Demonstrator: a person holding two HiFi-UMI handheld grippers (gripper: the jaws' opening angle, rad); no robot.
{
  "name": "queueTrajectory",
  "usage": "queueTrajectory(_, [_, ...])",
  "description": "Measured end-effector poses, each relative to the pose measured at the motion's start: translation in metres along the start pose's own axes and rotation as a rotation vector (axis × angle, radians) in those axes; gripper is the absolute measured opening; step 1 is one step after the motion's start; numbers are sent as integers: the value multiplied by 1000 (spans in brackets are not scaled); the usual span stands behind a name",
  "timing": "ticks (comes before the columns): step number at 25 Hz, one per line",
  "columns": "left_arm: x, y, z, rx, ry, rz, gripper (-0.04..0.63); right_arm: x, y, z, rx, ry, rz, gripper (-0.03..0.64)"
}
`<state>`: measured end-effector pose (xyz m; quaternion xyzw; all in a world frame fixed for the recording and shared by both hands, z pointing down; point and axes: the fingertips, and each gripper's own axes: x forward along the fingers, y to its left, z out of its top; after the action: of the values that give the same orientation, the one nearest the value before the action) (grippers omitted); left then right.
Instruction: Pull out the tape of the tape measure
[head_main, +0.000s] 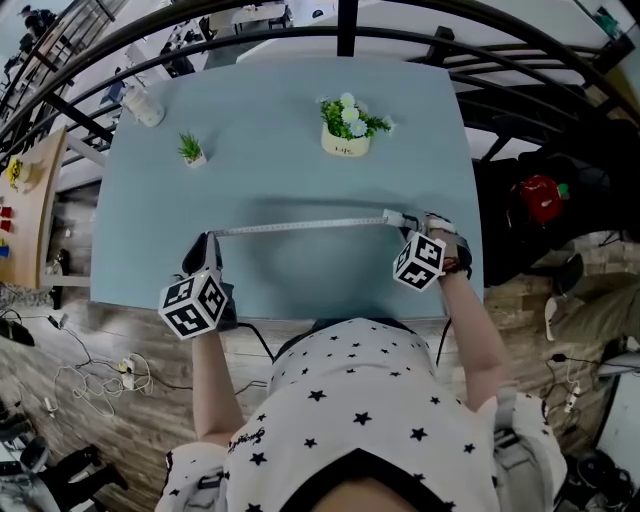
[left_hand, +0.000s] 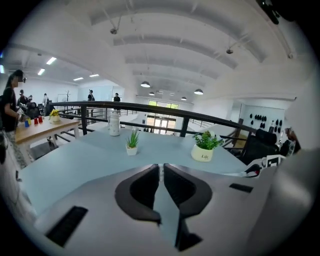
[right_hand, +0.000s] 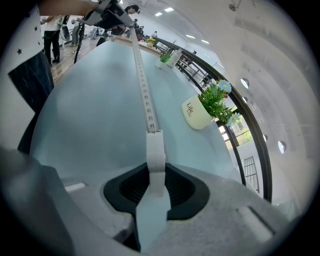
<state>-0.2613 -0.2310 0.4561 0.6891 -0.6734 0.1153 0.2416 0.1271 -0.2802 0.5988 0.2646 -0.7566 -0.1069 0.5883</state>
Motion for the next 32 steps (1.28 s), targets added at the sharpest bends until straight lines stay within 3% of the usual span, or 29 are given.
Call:
queueTrajectory(16, [2, -3, -12, -5, 20, 16, 34, 0, 13, -16, 25, 27, 22, 100])
queueTrajectory(32, [5, -2, -18, -7, 39, 16, 34, -4, 21, 4, 37, -13, 41, 100])
